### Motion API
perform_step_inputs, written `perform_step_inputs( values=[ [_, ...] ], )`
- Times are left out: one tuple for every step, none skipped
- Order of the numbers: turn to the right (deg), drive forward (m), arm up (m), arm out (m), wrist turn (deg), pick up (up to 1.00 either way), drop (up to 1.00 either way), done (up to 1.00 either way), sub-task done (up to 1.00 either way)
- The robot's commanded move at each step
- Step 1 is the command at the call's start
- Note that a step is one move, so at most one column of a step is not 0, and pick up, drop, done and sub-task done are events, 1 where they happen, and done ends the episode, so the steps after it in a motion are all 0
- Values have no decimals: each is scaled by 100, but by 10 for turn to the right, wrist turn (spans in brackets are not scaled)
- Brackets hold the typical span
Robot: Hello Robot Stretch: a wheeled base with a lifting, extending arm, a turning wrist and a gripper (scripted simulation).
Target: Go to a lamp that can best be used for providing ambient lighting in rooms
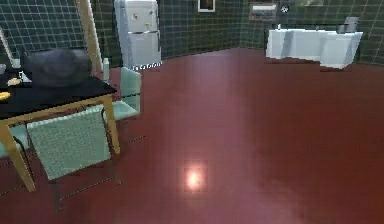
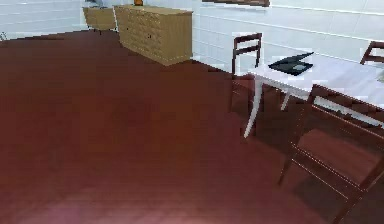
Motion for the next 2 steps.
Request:
perform_step_inputs(
  values=[
    [0, 100, 0, 0, 0, 0, 0, 0, 0],
    [0, 100, 0, 0, 0, 0, 0, 0, 0]
  ],
)
